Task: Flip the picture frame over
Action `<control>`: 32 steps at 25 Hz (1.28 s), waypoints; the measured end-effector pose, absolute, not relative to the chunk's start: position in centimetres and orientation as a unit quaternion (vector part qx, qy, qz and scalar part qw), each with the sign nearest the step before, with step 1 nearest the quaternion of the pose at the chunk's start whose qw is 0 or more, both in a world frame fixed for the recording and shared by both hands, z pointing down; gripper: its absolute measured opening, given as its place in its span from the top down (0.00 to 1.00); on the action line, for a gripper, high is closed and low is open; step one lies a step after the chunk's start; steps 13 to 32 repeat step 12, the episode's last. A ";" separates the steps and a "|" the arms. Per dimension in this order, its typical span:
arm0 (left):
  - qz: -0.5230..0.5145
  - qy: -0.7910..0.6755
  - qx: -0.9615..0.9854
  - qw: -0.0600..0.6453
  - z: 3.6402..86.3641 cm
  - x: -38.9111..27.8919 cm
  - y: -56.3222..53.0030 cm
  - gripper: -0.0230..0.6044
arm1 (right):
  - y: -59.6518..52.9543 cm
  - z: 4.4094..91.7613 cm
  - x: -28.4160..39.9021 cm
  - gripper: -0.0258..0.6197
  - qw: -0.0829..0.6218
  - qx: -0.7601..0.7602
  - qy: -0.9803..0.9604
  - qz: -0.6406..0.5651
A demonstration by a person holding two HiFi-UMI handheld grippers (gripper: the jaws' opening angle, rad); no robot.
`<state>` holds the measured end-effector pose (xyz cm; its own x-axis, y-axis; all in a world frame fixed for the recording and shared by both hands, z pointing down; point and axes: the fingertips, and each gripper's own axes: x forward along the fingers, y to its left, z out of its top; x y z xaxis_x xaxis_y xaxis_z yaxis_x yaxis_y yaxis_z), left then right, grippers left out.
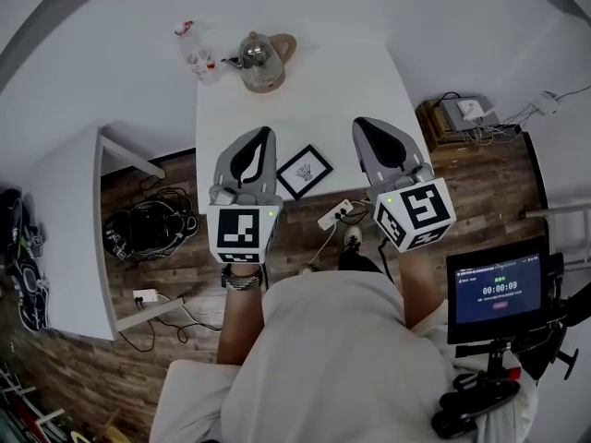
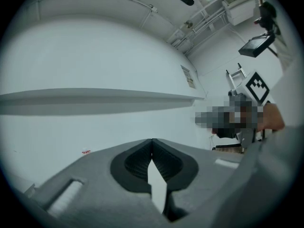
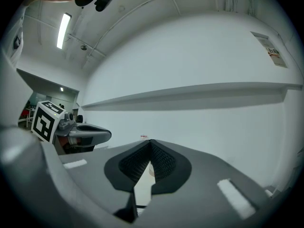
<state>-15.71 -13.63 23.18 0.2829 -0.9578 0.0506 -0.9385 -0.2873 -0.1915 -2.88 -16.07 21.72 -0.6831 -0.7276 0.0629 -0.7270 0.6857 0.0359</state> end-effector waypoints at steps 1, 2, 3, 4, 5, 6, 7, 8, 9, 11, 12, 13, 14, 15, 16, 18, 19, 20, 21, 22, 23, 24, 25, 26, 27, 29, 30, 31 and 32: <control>-0.078 0.594 -0.798 0.062 23.2 -15.8 -13.6 0.96 | -16.1 21.7 -2.9 0.96 0.036 0.396 -0.917 -0.004; -0.078 0.595 -0.798 0.061 23.2 -15.8 -13.7 0.96 | -16.1 21.7 -2.9 0.96 0.036 0.396 -0.917 -0.005; -0.078 0.595 -0.798 0.060 23.2 -15.8 -13.7 0.96 | -16.1 21.7 -2.9 0.96 0.037 0.396 -0.917 -0.005; -0.078 0.595 -0.797 0.060 23.3 -15.9 -13.7 0.96 | -16.1 21.7 -2.9 0.96 0.037 0.397 -0.917 -0.005; -0.078 0.596 -0.797 0.059 23.3 -15.9 -13.6 0.96 | -16.1 21.8 -2.8 0.96 0.038 0.397 -0.917 -0.004; -0.078 0.596 -0.797 0.058 23.4 -15.9 -13.6 0.96 | -16.1 21.8 -2.9 0.96 0.039 0.397 -0.917 -0.004; -0.078 0.596 -0.797 0.058 23.4 -15.9 -13.6 0.96 | -16.1 21.9 -2.9 0.96 0.040 0.396 -0.917 -0.004; -0.079 0.596 -0.797 0.058 23.4 -15.9 -13.6 0.96 | -16.1 22.0 -2.9 0.96 0.040 0.396 -0.917 -0.004; -0.079 0.596 -0.797 0.058 23.5 -15.9 -13.7 0.96 | -16.1 22.0 -2.9 0.96 0.041 0.396 -0.917 -0.003; -0.080 0.596 -0.797 0.058 23.6 -15.8 -13.7 0.96 | -16.1 22.1 -2.9 0.96 0.041 0.395 -0.918 -0.003; -0.081 0.596 -0.797 0.058 23.6 -15.7 -13.7 0.96 | -16.1 22.2 -2.9 0.96 0.042 0.395 -0.918 -0.003; -0.081 0.596 -0.797 0.058 23.6 -15.7 -13.7 0.96 | -16.1 22.2 -2.9 0.96 0.042 0.395 -0.918 -0.003; -0.081 0.596 -0.797 0.058 23.6 -15.7 -13.7 0.96 | -16.1 22.2 -2.9 0.96 0.042 0.395 -0.918 -0.003; -0.081 0.596 -0.797 0.058 23.6 -15.7 -13.7 0.96 | -16.1 22.2 -2.9 0.96 0.042 0.395 -0.918 -0.003; -0.081 0.596 -0.797 0.058 23.6 -15.7 -13.7 0.96 | -16.1 22.2 -2.9 0.96 0.042 0.395 -0.918 -0.003; -0.081 0.596 -0.797 0.058 23.6 -15.7 -13.7 0.96 | -16.1 22.2 -2.9 0.96 0.042 0.395 -0.918 -0.003; -0.081 0.596 -0.797 0.058 23.6 -15.7 -13.7 0.96 | -16.1 22.2 -2.9 0.96 0.042 0.395 -0.918 -0.003; -0.081 0.596 -0.797 0.058 23.6 -15.7 -13.7 0.96 | -16.1 22.2 -2.9 0.96 0.042 0.395 -0.918 -0.003; -0.081 0.596 -0.797 0.058 23.6 -15.7 -13.7 0.96 | -16.1 22.2 -2.9 0.96 0.042 0.395 -0.918 -0.003; -0.081 0.596 -0.797 0.058 23.6 -15.7 -13.7 0.96 | -16.1 22.2 -2.9 0.96 0.042 0.395 -0.918 -0.003; -0.081 0.596 -0.797 0.058 23.6 -15.7 -13.7 0.96 | -16.1 22.2 -2.9 0.96 0.042 0.395 -0.918 -0.003; -0.081 0.596 -0.797 0.058 23.6 -15.7 -13.7 0.96 | -16.1 22.2 -2.9 0.96 0.042 0.395 -0.918 -0.003; -0.081 0.596 -0.797 0.058 23.6 -15.7 -13.7 0.96 | -16.1 22.2 -2.9 0.96 0.042 0.395 -0.918 -0.003; -0.081 0.596 -0.797 0.058 23.6 -15.7 -13.7 0.96 | -16.1 22.2 -2.9 0.96 0.042 0.395 -0.918 -0.003; -0.081 0.596 -0.797 0.058 23.6 -15.7 -13.7 0.96 | -16.1 22.2 -2.9 0.96 0.042 0.395 -0.918 -0.003; -0.081 0.596 -0.797 0.058 23.6 -15.7 -13.7 0.96 | -16.1 22.2 -2.9 0.96 0.042 0.395 -0.918 -0.003; -0.081 0.596 -0.797 0.058 23.6 -15.7 -13.7 0.96 | -16.1 22.2 -2.9 0.96 0.042 0.395 -0.918 -0.003; -0.081 0.596 -0.797 0.058 23.6 -15.7 -13.7 0.96 | -16.1 22.2 -2.9 0.96 0.042 0.395 -0.918 -0.003; -0.081 0.596 -0.797 0.058 23.6 -15.7 -13.7 0.96 | -16.1 22.2 -2.9 0.96 0.042 0.395 -0.918 -0.003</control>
